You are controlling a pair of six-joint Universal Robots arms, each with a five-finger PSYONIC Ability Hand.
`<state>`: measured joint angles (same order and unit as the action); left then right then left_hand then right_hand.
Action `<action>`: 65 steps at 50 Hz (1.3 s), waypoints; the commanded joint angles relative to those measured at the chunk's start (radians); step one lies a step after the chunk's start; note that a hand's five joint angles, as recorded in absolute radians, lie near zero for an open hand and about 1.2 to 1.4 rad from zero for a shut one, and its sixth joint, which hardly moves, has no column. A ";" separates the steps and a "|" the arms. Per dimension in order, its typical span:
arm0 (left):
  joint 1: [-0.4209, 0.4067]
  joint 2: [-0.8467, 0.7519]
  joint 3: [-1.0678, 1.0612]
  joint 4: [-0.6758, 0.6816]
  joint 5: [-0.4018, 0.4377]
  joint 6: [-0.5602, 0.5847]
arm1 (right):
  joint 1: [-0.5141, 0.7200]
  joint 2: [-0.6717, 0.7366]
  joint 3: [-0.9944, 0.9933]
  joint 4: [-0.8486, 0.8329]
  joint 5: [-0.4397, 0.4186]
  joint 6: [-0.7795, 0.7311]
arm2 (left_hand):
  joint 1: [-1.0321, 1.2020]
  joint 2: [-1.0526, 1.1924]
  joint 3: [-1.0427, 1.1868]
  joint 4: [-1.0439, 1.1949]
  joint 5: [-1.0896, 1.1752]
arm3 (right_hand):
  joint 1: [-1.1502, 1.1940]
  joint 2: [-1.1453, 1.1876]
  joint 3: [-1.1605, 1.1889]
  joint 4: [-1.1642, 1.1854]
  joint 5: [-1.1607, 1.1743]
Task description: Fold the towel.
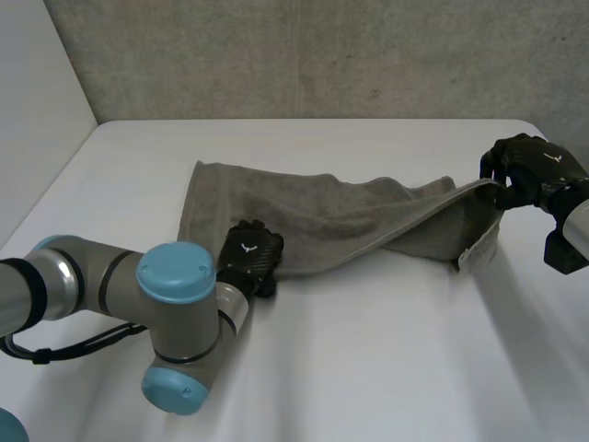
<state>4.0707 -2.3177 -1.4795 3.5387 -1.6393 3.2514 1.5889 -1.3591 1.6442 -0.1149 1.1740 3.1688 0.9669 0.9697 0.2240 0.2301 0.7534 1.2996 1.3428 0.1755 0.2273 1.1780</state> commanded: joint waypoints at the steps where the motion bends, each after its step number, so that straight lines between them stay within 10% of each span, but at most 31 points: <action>1: 0.055 0.064 -0.028 -0.041 -0.005 0.008 | -0.013 0.000 -0.006 0.003 -0.005 -0.001 | 0.045 0.042 -0.049 -0.056 0.084 | 0.097 0.053 -0.001 -0.053 0.044; 24: 0.201 0.172 -0.156 -0.093 0.018 0.022 | -0.015 -0.046 0.042 0.095 -0.075 -0.058 | 0.045 0.042 -0.049 -0.056 0.084 | 0.097 0.053 -0.001 -0.053 0.044; 28: 0.255 0.254 -0.199 -0.135 0.122 0.045 | -0.017 -0.051 0.054 0.113 -0.100 -0.115 | 0.407 0.404 -0.049 -0.056 0.446 | 0.097 0.053 -0.001 -0.053 0.044; 36: 0.316 0.276 -0.118 -0.205 0.219 0.083 | 0.000 -0.002 0.012 0.193 -0.123 -0.240 | 0.429 0.427 -0.049 -0.056 0.468 | 0.097 0.053 -0.001 -0.053 0.044; 49: 0.352 0.156 0.361 -0.273 0.276 0.283 | 0.115 0.365 -0.629 0.580 -0.070 -0.601 | 0.429 0.427 -0.049 -0.056 0.468 | 0.097 0.053 -0.001 -0.053 0.044; 59: 0.329 0.256 0.588 0.236 0.294 0.390 | 0.244 0.220 -0.907 -0.099 0.282 -0.636 | 0.429 0.427 -0.049 -0.056 0.468 | 0.097 0.053 -0.001 -0.053 0.044; 65: 0.349 0.372 0.520 0.255 0.318 0.323 | 0.261 0.095 -0.756 -0.161 0.167 -0.636 | 0.429 0.427 -0.049 -0.056 0.468 | 0.097 0.053 -0.001 -0.053 0.044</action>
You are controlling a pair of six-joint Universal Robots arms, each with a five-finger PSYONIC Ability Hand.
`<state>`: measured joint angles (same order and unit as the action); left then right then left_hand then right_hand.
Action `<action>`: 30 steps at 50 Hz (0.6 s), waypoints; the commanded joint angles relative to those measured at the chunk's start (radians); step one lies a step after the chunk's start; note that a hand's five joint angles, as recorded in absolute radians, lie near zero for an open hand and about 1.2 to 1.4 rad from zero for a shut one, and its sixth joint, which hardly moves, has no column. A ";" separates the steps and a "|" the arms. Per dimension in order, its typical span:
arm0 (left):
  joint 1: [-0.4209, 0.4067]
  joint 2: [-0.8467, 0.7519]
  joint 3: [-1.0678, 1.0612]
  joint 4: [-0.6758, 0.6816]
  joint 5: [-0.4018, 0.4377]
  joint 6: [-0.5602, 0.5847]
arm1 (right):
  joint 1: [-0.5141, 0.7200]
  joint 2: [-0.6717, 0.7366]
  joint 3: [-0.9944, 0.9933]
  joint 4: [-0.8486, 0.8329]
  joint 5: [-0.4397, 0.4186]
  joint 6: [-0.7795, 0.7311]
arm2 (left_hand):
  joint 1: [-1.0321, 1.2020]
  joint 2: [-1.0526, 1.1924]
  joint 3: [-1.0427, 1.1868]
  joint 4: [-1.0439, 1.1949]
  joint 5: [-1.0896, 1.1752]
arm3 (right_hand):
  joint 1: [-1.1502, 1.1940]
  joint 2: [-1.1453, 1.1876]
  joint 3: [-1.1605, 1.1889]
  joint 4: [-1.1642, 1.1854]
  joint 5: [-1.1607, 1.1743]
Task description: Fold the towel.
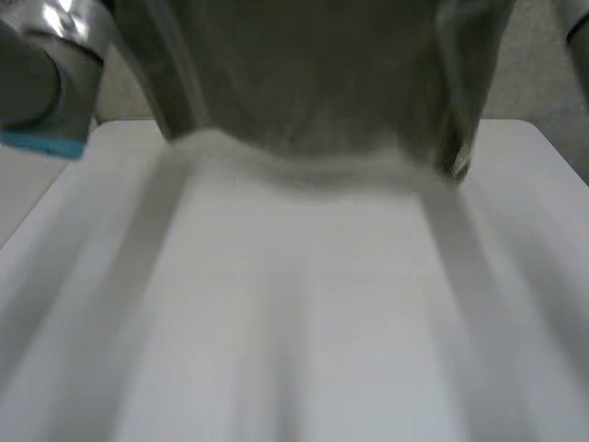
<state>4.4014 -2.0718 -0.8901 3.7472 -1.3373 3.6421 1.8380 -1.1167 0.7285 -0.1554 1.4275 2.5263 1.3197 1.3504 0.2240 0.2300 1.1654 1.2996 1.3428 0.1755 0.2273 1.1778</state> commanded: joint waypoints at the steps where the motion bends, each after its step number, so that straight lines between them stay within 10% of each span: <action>1: 0.018 0.127 -0.070 0.046 0.017 -0.068 | 0.013 -0.164 0.202 -0.104 -0.120 0.006 | 0.077 0.046 -0.049 -0.055 0.056 | 0.097 0.053 -0.001 -0.053 0.044; 14: 0.119 0.176 -0.608 -0.076 0.164 -0.100 | -0.032 -0.224 0.633 0.103 -0.370 -0.021 | 0.077 0.046 -0.049 -0.055 0.056 | 0.097 0.053 -0.001 -0.053 0.044; 30: 0.112 0.110 -0.852 -0.145 0.158 -0.063 | -0.167 -0.221 0.960 0.108 -0.389 -0.182 | 0.077 0.046 -0.049 -0.055 0.056 | 0.097 0.053 -0.001 -0.053 0.044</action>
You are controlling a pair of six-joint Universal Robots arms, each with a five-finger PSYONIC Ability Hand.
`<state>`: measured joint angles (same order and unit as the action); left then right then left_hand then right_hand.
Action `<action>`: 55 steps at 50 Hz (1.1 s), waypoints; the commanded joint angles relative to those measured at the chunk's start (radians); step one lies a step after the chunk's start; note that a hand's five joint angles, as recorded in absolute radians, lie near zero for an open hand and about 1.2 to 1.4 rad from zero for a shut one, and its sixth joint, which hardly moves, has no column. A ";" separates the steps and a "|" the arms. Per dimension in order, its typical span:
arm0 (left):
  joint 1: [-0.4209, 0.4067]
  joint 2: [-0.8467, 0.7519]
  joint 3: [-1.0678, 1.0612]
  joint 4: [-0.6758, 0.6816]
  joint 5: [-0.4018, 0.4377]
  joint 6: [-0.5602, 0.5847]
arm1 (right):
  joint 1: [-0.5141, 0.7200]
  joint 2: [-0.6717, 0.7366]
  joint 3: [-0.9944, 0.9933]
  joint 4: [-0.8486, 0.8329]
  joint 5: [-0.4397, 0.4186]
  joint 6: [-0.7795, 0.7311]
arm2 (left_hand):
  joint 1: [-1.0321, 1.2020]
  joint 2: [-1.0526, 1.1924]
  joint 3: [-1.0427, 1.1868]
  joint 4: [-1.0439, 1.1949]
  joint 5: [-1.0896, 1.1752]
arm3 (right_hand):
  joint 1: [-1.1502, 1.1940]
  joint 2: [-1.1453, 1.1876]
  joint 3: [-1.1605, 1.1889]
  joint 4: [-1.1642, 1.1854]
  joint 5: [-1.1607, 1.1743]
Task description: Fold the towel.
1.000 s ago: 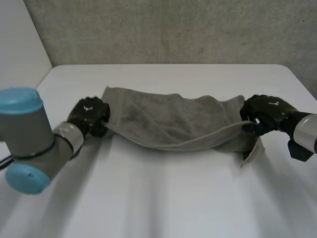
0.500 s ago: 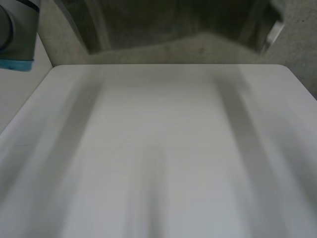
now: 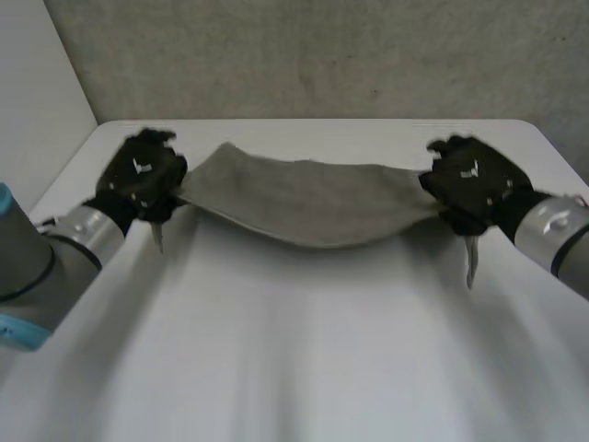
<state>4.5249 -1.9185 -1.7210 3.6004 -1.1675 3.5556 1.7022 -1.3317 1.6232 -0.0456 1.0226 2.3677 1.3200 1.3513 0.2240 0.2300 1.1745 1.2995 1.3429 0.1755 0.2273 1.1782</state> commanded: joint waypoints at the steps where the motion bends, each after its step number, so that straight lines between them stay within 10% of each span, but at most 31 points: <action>1: -0.015 -0.051 -0.023 0.003 -0.017 0.026 | -0.032 -0.006 0.066 -0.002 0.016 -0.024 | 0.076 0.045 -0.049 -0.055 0.047 | 0.097 0.053 -0.001 -0.053 0.043; 11: -0.017 -0.129 -0.022 0.007 -0.052 0.023 | -0.044 -0.061 0.064 0.006 0.001 0.168 | 0.076 0.045 -0.049 -0.055 0.047 | 0.097 0.053 -0.001 -0.053 0.043; 20: -0.021 -0.160 -0.022 0.009 -0.066 0.020 | -0.049 -0.061 0.044 0.006 0.021 0.292 | -0.794 -0.826 -0.049 -0.055 -0.823 | 0.097 0.053 -0.001 -0.053 0.043; 27: -0.027 -0.160 -0.025 0.006 -0.119 0.020 | -0.067 -0.061 0.044 0.007 0.022 0.297 | -0.816 -0.847 -0.049 -0.055 -0.845 | 0.097 0.053 -0.001 -0.053 0.043; 41: -0.033 -0.155 -0.028 0.003 -0.296 0.025 | -0.078 -0.061 0.053 0.010 0.022 0.295 | -0.584 -0.615 -0.049 -0.055 -0.613 | 0.097 0.053 -0.001 -0.053 0.043; 45: -0.035 -0.142 -0.034 -0.003 -0.293 0.023 | -0.088 -0.061 0.057 0.015 0.024 0.297 | 0.073 0.041 -0.049 -0.055 0.044 | 0.097 0.053 -0.001 -0.053 0.043; 55: -0.092 -0.034 -0.061 -0.068 -0.282 -0.004 | -0.092 -0.046 0.066 0.059 0.072 0.304 | 0.076 0.045 -0.049 -0.055 0.047 | -0.054 -0.097 -0.001 -0.053 -0.107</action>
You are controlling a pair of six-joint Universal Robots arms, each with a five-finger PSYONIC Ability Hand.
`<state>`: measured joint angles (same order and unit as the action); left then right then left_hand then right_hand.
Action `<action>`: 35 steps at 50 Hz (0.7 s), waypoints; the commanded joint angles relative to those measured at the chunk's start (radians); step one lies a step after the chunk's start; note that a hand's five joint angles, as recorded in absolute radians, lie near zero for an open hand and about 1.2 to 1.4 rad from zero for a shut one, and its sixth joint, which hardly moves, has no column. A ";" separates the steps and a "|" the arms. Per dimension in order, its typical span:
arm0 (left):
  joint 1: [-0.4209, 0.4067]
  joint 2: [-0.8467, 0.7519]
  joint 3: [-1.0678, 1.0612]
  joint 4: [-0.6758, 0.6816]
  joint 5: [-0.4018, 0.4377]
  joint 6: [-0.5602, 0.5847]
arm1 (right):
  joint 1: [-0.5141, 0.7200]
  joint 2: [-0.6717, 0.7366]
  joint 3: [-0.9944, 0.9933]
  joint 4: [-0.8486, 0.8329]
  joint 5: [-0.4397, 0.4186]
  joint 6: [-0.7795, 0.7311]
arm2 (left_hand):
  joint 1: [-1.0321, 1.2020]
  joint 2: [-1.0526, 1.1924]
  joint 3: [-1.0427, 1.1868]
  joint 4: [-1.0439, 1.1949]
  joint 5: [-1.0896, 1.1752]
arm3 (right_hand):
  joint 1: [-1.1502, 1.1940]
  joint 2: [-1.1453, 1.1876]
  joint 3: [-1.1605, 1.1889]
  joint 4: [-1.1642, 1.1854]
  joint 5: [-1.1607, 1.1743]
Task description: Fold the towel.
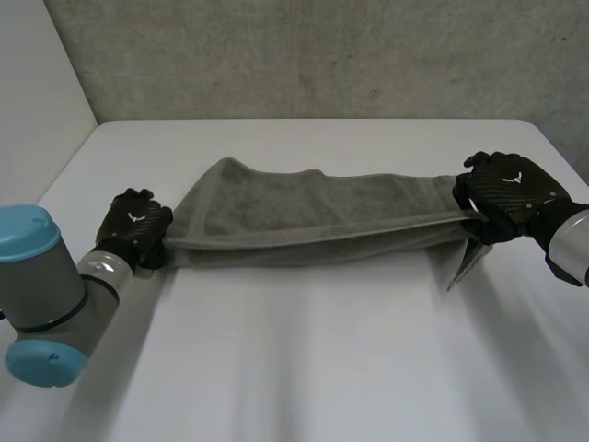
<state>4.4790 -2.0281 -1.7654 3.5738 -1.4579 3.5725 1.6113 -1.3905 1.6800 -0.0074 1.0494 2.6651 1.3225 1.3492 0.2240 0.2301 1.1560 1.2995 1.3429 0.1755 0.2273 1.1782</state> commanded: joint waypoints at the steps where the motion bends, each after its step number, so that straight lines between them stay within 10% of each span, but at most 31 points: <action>1: -0.046 0.075 -0.017 -0.041 0.008 -0.021 | -0.001 0.013 0.009 0.021 0.046 0.007 | 0.074 0.047 -0.049 -0.056 0.066 | -0.055 -0.098 -0.001 -0.053 -0.108; 8: -0.096 0.161 -0.055 -0.043 0.008 -0.080 | -0.001 0.064 0.069 -0.002 0.127 0.097 | 0.074 0.047 -0.049 -0.056 0.066 | -0.741 -0.785 -0.001 -0.053 -0.794; 35: -0.004 0.335 -0.025 -0.070 0.008 -0.248 | -0.129 0.062 0.374 -0.324 0.201 0.199 | 0.074 0.047 -0.049 -0.056 0.066 | -0.707 -0.750 -0.001 -0.053 -0.760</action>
<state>4.4440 -1.7085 -1.7987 3.5192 -1.4500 3.3373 1.5050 -1.3250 2.0245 -0.3050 1.2370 2.8721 1.3237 1.3492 0.2240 0.2301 1.1645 0.6142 0.6367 0.1755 0.2273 0.3987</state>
